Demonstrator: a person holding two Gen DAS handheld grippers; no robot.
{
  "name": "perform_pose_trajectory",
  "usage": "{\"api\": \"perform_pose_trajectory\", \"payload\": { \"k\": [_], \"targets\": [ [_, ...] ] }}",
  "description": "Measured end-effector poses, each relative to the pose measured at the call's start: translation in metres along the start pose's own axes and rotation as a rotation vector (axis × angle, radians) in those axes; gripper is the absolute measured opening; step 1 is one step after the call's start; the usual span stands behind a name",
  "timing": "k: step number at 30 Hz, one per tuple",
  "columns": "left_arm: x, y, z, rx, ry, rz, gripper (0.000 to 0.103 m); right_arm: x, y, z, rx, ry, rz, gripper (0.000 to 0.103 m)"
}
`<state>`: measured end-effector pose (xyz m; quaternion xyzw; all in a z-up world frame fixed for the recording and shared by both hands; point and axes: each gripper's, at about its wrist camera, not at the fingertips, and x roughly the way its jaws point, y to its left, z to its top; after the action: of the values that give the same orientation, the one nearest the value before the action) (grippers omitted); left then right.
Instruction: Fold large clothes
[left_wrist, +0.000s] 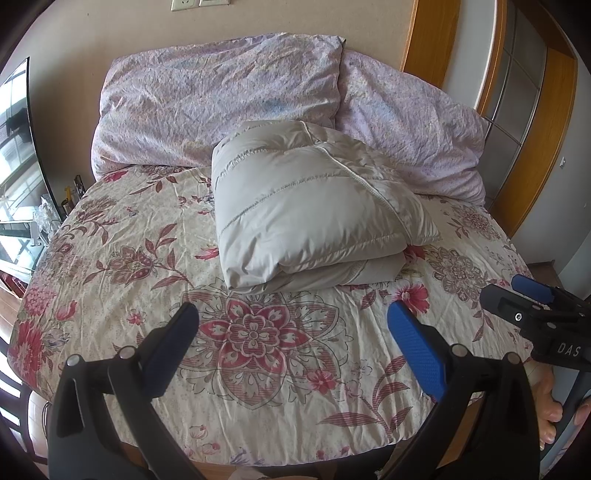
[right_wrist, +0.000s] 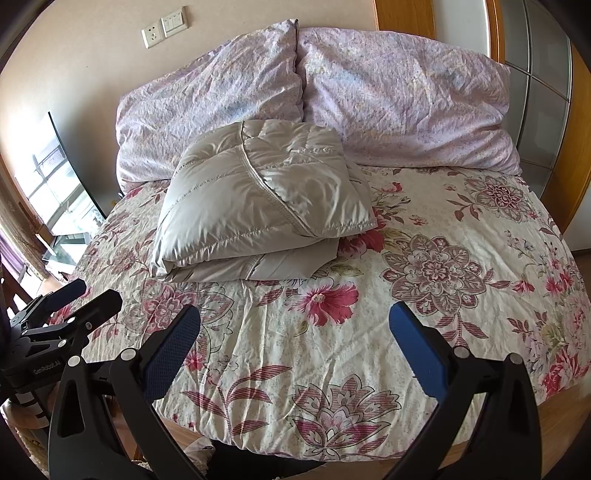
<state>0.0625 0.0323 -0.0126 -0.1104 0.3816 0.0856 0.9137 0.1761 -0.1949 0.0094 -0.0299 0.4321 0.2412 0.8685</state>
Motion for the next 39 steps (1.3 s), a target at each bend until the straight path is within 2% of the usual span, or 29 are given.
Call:
{"api": "perform_pose_trajectory", "payload": {
  "k": [39],
  "targets": [
    [0.0078,0.0,0.001,-0.001,0.018,-0.001,0.101,0.0035,-0.0026,0.0009,0.004,-0.001,0.007,0.102]
  ]
}}
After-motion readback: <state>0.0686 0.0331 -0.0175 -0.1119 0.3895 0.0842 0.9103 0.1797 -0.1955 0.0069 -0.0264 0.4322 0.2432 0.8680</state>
